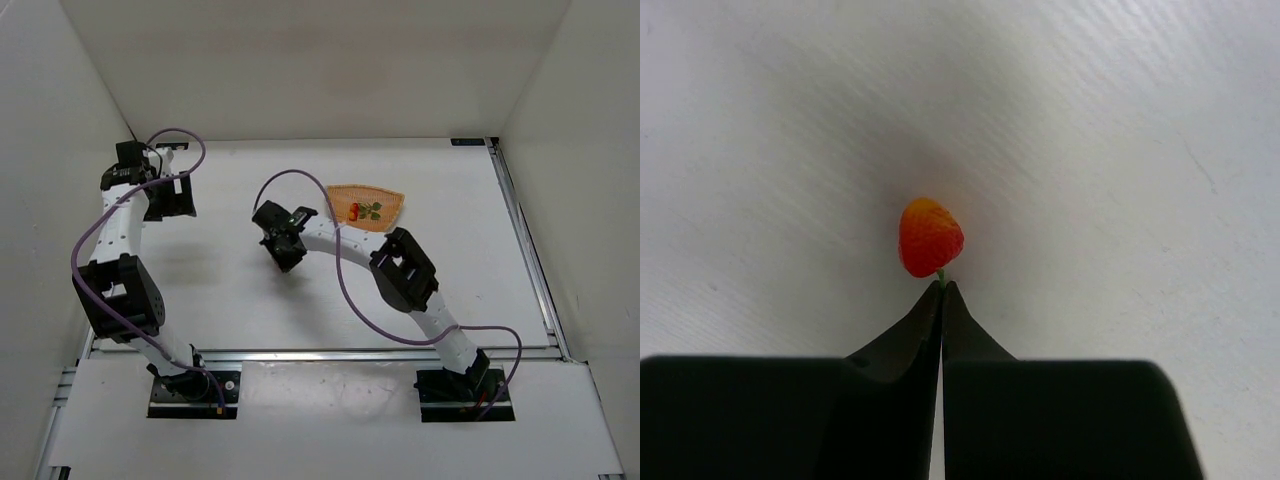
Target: Place and organize the fake fruits in the fruit bowl
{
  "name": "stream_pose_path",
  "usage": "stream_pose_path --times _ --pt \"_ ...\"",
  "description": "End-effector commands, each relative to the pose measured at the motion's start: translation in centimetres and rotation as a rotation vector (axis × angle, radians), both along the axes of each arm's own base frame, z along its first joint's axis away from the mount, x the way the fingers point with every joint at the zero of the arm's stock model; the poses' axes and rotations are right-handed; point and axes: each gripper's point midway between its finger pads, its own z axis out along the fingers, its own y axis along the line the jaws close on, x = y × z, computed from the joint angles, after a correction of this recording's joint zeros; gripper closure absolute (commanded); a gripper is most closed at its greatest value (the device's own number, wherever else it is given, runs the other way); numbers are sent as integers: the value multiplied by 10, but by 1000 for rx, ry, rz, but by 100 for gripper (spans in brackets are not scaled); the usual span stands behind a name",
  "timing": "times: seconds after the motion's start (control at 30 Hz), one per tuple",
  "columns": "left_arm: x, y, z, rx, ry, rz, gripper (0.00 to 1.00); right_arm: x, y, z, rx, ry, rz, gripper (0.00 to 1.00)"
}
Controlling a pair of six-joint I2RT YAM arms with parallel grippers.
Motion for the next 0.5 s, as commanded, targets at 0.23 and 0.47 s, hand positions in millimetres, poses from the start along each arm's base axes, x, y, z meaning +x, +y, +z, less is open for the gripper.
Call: stream_pose_path --times 0.23,0.47 --pt "7 -23 23 -23 -26 -68 0 136 -94 119 338 -33 -481 100" --pt "10 -13 27 21 -5 -52 0 182 -174 76 324 92 -761 100"
